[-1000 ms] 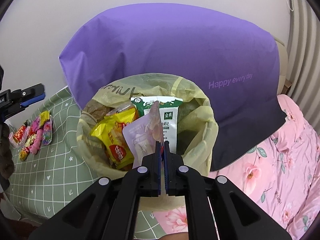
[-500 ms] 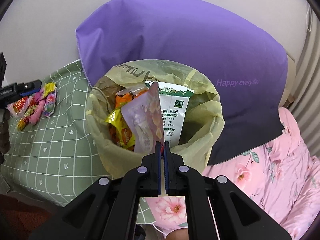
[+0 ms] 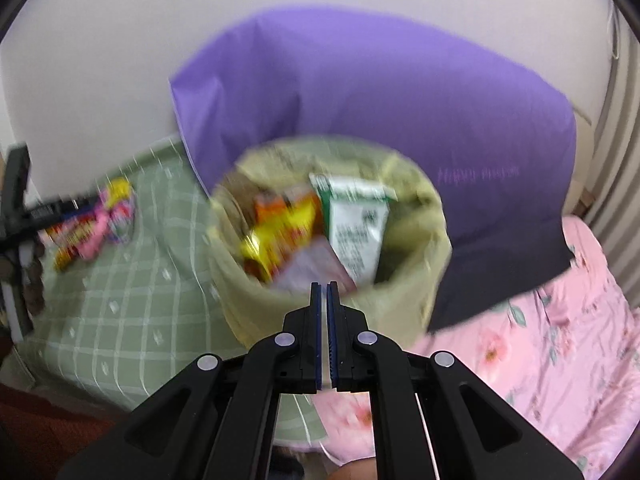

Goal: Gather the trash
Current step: 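Drop the yellow wrapper from the left tool while the right tool lowers the pink packet, then move both tools back to the table and grasp the red can with the right tool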

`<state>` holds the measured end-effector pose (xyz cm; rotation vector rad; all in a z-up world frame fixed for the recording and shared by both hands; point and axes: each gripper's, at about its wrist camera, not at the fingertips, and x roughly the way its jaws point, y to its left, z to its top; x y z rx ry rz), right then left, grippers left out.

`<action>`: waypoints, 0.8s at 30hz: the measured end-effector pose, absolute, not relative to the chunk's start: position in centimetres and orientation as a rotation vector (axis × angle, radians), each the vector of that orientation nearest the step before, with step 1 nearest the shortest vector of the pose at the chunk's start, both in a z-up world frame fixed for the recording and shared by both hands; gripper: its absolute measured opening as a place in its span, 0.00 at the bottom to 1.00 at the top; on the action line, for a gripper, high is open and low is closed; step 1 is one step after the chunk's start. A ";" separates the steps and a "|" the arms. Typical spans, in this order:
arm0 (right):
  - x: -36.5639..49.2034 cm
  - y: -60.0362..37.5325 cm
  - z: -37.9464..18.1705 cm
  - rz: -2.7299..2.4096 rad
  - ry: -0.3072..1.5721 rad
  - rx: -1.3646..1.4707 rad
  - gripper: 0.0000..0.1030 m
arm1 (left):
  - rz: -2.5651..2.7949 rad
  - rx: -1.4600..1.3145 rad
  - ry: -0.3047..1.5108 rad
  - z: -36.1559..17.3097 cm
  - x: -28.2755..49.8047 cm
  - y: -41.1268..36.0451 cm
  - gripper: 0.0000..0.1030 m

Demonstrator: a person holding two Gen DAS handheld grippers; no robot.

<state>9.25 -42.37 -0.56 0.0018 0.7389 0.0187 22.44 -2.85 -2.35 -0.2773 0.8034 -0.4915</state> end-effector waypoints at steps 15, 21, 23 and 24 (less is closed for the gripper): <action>18.1 -26.0 -3.7 0.455 0.712 -0.009 0.05 | 0.083 -0.351 0.694 -5.2 20.5 14.2 0.45; 21.2 -17.9 -5.9 0.624 0.742 -0.097 0.05 | 0.145 -0.355 0.671 -5.4 21.7 19.3 0.52; 21.8 -15.6 -6.3 0.670 0.748 -0.138 0.05 | 0.128 -0.302 0.680 -5.3 23.3 19.7 0.52; 22.3 -14.6 -6.5 0.685 0.748 -0.160 0.05 | 0.123 -0.287 0.686 -5.4 23.9 19.7 0.52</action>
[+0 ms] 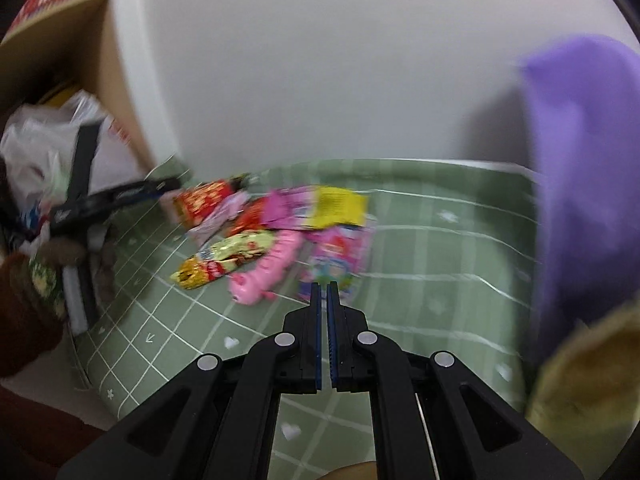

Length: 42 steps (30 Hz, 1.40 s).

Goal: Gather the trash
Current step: 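Move both tools back to the table and grasp the red can with the right tool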

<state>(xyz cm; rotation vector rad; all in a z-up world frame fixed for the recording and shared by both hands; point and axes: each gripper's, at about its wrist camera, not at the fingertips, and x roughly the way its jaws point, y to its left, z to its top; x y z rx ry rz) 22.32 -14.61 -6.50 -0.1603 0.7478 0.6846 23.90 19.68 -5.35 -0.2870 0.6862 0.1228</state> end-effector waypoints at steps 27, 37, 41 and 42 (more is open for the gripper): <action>27.5 -3.4 -12.6 0.869 0.930 -0.233 0.05 | 0.079 -0.411 0.811 -8.4 18.9 21.3 0.52; 27.0 -6.3 -14.7 0.841 0.949 -0.066 0.14 | 0.052 -0.434 0.832 -9.5 18.7 20.5 0.52; 28.5 -5.4 -15.7 0.799 1.004 -0.062 0.65 | 0.040 -0.410 0.822 -8.8 18.4 19.7 0.52; 28.8 -5.2 -15.6 0.805 1.010 -0.063 0.65 | 0.039 -0.405 0.821 -8.6 18.4 19.7 0.52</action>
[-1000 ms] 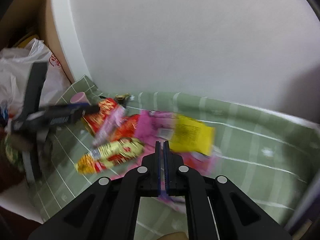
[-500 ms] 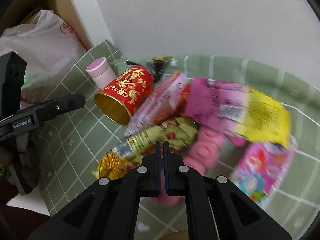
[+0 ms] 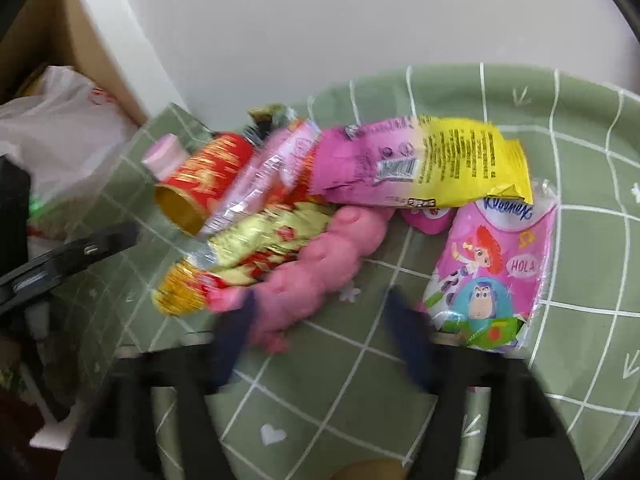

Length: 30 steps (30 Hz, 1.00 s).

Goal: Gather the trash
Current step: 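Move both tools back to the table and grasp the red can with the right tool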

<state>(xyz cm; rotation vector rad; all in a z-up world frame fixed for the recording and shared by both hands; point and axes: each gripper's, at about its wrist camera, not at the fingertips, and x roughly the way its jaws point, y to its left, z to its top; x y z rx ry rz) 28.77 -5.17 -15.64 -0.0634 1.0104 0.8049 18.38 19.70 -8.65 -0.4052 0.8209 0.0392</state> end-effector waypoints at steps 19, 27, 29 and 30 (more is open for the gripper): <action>29.8 8.4 -10.4 0.957 0.852 -0.210 0.52 | 0.173 -0.385 0.754 -6.3 13.8 22.7 0.52; 30.1 8.5 -12.6 0.921 0.980 -0.157 0.52 | 0.172 -0.389 0.759 -6.5 13.3 22.7 0.52; 30.5 7.5 -13.0 0.948 1.032 -0.098 0.52 | 0.163 -0.384 0.756 -6.4 13.2 22.4 0.52; 30.5 7.3 -13.2 0.962 1.046 -0.073 0.52 | 0.160 -0.383 0.756 -6.4 13.1 22.2 0.52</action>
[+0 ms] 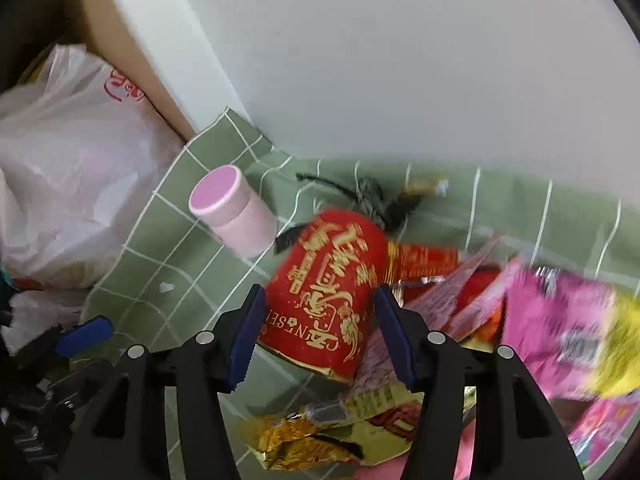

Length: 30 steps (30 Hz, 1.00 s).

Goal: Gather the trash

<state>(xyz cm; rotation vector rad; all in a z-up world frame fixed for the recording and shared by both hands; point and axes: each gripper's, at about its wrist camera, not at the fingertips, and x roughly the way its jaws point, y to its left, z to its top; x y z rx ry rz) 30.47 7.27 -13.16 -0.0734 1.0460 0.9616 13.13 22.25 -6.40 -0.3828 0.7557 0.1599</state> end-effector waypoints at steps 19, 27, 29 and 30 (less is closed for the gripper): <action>27.1 -5.8 -4.7 0.804 0.769 -0.030 0.40 | 0.066 -0.348 0.729 -5.8 15.1 19.4 0.52; 27.3 -13.9 -4.5 0.616 0.751 0.013 0.41 | -0.006 -0.262 0.673 -5.7 20.1 17.7 0.52; 27.3 -15.6 -4.8 0.580 0.754 0.029 0.41 | -0.012 -0.207 0.678 -5.9 22.3 17.5 0.52; 27.3 -16.5 -4.9 0.565 0.756 0.037 0.41 | -0.012 -0.184 0.686 -6.0 23.5 17.4 0.52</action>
